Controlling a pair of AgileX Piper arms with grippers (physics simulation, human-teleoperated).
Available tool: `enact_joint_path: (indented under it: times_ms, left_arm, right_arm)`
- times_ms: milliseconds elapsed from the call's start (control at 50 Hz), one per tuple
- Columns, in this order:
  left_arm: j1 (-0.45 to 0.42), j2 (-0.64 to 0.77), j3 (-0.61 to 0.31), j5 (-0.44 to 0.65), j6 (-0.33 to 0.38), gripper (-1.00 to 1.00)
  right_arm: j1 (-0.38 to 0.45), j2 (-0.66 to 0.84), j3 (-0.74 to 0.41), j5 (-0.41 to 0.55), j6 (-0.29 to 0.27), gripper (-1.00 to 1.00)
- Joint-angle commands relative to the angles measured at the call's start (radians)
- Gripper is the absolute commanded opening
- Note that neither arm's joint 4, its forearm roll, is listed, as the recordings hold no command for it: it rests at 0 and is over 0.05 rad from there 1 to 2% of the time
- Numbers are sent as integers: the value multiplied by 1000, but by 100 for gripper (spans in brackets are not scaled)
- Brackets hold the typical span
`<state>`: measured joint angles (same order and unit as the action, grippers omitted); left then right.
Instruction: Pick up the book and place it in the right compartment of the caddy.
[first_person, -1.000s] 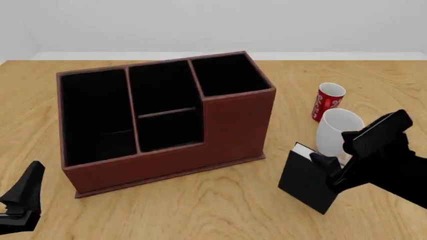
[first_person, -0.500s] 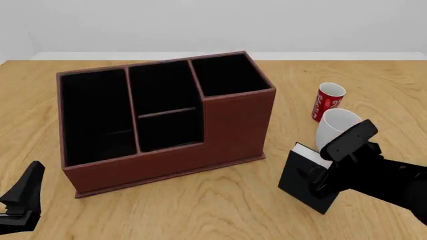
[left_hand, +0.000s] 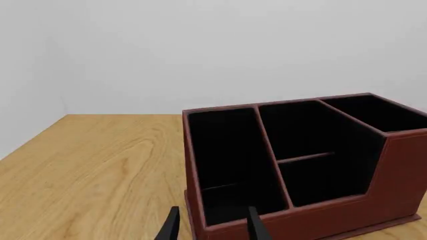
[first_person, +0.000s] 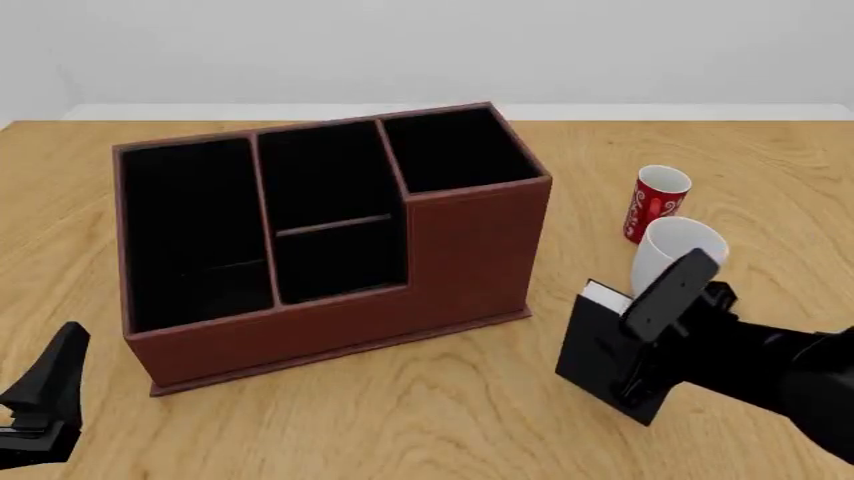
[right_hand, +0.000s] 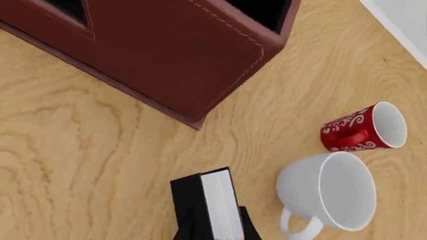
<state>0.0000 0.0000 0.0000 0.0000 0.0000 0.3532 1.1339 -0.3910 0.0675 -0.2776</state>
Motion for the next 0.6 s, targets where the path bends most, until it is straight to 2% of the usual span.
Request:
enact_joint_path:
  times_ms: [20, 120, 160, 180, 300, 600]
  left_arm:
    - [0, 0, 0, 0, 0, 100]
    - [0, 0, 0, 0, 0, 100]
    - [0, 0, 0, 0, 0, 100]
    - [0, 0, 0, 0, 0, 100]
    - [0, 0, 0, 0, 0, 100]
    - [0, 0, 0, 0, 0, 100]
  right_arm:
    - [49, 74, 35, 15, 17, -100]
    - [77, 45, 28, 53, 37, -100]
    - [117, 21, 21, 87, 82, -100]
    - [151, -8, 11, 120, 134, -100]
    - [203, -111, -33, 240, 206, -100]
    - [192, -236, -88, 391, 226, -100]
